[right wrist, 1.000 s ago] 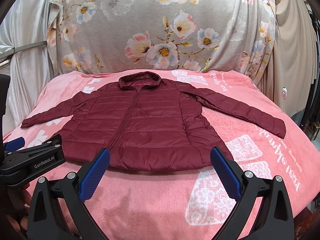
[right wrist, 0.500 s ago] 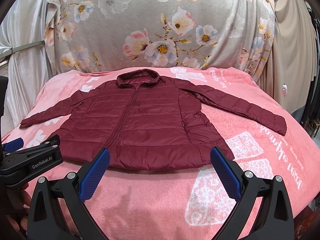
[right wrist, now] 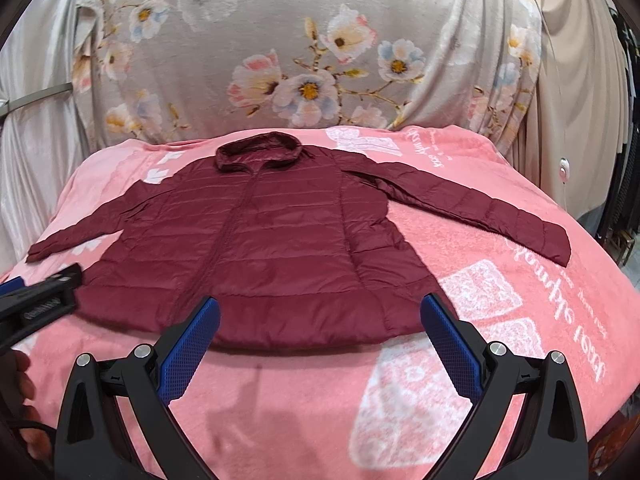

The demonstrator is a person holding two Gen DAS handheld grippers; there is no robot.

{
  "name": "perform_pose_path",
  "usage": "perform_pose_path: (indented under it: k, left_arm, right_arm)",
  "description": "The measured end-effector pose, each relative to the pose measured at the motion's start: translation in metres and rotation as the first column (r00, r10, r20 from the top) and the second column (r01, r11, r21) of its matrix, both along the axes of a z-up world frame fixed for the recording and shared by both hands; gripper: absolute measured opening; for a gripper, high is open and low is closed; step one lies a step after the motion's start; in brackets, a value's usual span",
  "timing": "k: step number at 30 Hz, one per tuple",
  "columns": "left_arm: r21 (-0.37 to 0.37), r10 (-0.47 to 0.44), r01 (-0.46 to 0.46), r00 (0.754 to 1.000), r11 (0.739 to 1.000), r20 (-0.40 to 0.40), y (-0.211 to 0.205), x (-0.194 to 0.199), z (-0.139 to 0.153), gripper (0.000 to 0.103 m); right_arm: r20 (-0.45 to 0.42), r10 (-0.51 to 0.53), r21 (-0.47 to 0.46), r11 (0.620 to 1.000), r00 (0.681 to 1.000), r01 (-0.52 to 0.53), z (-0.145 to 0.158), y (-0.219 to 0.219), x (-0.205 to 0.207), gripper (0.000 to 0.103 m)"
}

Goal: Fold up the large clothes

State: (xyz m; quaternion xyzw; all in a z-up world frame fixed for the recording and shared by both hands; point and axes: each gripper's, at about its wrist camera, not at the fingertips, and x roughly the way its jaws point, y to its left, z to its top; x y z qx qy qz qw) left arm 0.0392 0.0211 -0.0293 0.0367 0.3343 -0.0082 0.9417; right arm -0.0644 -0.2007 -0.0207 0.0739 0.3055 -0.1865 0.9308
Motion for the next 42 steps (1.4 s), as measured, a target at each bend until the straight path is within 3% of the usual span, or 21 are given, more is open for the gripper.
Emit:
perform_pose_path:
  k: [4, 7, 11, 15, 21, 28, 30, 32, 33, 35, 37, 38, 41, 42]
  left_arm:
    - [-0.007, -0.005, 0.006, 1.0, 1.0, 0.021, -0.001, 0.013, 0.006, 0.098]
    - [-0.014, -0.013, 0.014, 0.999, 1.0, 0.042, -0.002, 0.023, 0.01, 0.098]
    - [0.001, 0.011, -0.011, 0.998, 1.0, 0.06, -0.005, 0.037, 0.013, 0.098]
    - [0.006, 0.025, -0.025, 0.998, 1.0, 0.054, -0.007, 0.054, 0.015, 0.098]
    - [0.047, 0.071, -0.075, 0.995, 0.996, 0.069, -0.015, 0.076, 0.018, 0.098]
    - [0.061, 0.092, -0.095, 0.994, 0.994, 0.063, -0.019, 0.099, 0.013, 0.098]
    - [0.056, 0.098, -0.101, 0.993, 0.993, 0.06, -0.019, 0.105, 0.01, 0.098]
    - [0.067, 0.103, -0.107, 0.993, 0.992, 0.063, -0.02, 0.11, 0.008, 0.098]
    - [0.07, 0.106, -0.11, 0.992, 0.992, 0.062, -0.021, 0.114, 0.007, 0.098]
    - [0.068, 0.109, -0.112, 0.993, 0.991, 0.054, -0.02, 0.12, 0.005, 0.098]
    - [0.07, 0.119, -0.123, 0.992, 0.99, 0.052, -0.019, 0.128, 0.004, 0.098]
    - [0.073, 0.128, -0.132, 0.99, 0.989, 0.051, -0.017, 0.131, 0.004, 0.098]
    - [0.087, 0.159, -0.163, 0.986, 0.983, 0.054, -0.012, 0.143, 0.002, 0.098]
    - [0.091, 0.169, -0.173, 0.984, 0.981, 0.054, -0.009, 0.147, 0.002, 0.098]
  right_arm:
    - [0.013, -0.072, 0.06, 0.996, 0.997, 0.071, -0.006, -0.052, 0.007, 0.098]
    - [0.039, -0.165, 0.164, 0.974, 0.986, 0.156, -0.013, -0.112, 0.006, 0.098]
    - [0.047, -0.327, 0.31, 0.903, 0.944, 0.298, -0.024, -0.195, -0.001, 0.098]
    - [0.008, -0.475, 0.421, 0.8, 0.88, 0.427, -0.039, -0.268, -0.006, 0.098]
    - [-0.022, -0.562, 0.461, 0.728, 0.827, 0.508, -0.054, -0.324, -0.003, 0.095]
    - [-0.039, -0.619, 0.543, 0.646, 0.785, 0.537, -0.079, -0.363, 0.0, 0.068]
    - [-0.027, -0.64, 0.542, 0.636, 0.768, 0.55, -0.08, -0.37, -0.001, 0.051]
    - [-0.02, -0.642, 0.556, 0.63, 0.766, 0.543, -0.079, -0.377, 0.003, 0.017]
    - [-0.013, -0.643, 0.567, 0.626, 0.766, 0.535, -0.076, -0.381, 0.007, 0.012]
    - [0.021, -0.644, 0.547, 0.648, 0.765, 0.53, -0.06, -0.382, 0.018, 0.006]
    - [0.093, -0.606, 0.457, 0.731, 0.79, 0.507, -0.028, -0.368, 0.039, 0.006]
    - [0.146, -0.554, 0.388, 0.794, 0.82, 0.468, -0.004, -0.353, 0.057, 0.005]
    - [0.25, -0.376, 0.251, 0.915, 0.892, 0.316, 0.05, -0.301, 0.103, 0.005]
    - [0.268, -0.325, 0.228, 0.936, 0.907, 0.268, 0.061, -0.285, 0.114, 0.005]
